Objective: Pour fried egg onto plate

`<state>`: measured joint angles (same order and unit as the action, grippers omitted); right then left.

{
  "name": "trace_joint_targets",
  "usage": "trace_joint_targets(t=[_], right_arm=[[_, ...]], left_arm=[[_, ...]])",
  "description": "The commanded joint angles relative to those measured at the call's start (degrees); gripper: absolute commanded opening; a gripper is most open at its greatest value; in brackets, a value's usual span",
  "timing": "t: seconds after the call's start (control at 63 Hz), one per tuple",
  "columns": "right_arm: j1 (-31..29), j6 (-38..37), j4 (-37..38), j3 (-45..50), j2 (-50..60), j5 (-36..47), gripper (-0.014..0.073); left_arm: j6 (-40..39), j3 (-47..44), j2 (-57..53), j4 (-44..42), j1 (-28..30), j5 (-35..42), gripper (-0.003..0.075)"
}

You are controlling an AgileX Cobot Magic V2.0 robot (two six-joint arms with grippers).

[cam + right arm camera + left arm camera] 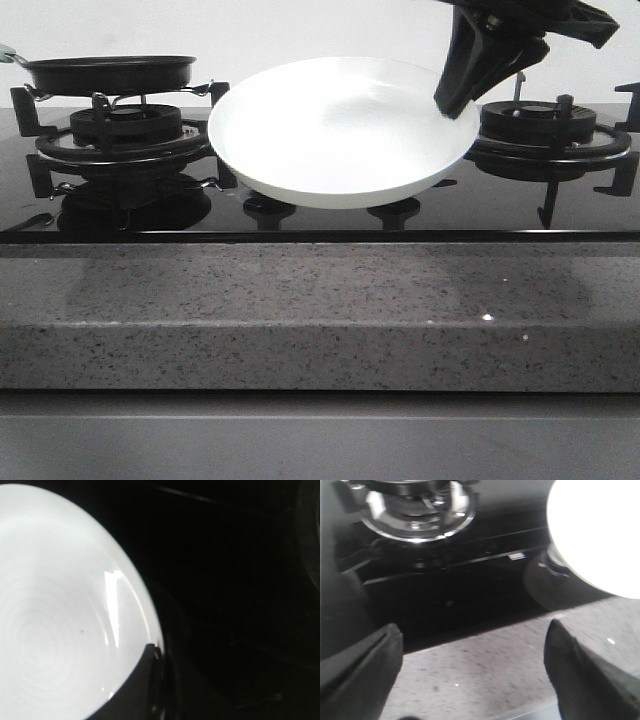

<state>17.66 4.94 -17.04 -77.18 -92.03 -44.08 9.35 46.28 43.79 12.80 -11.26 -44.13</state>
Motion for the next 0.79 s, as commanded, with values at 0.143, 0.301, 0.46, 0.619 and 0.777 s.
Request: trace_joint_targets(t=[0.143,0.301,0.46,0.619,0.777], right_arm=[[0.14,0.59,-1.22,-1.35,2.88,3.01,-0.0117],[0.14,0.59,-1.22,-1.35,2.88,3.01,-0.0117],[0.14,0.59,-1.22,-1.35,2.88,3.01,-0.0117],[0.14,0.59,-1.22,-1.35,2.88,2.95,-0.0117],[0.14,0.59,-1.22,-1.35,2.88,2.95,-0.0117]], left_arm=[[-0.35,9.82,10.65,1.15,11.87,-1.89,0.0588],[7.53,15.41,17.75,12.71,22.24,-4.77,0.0588],[19.45,19.43,25.07,30.64,31.87,-7.76,0.0588],[24.44,22.91,32.07,43.71,37.35,-9.53,0.0588],[26.80,26.32,39.71,53.88,38.39,-9.41,0.0588]])
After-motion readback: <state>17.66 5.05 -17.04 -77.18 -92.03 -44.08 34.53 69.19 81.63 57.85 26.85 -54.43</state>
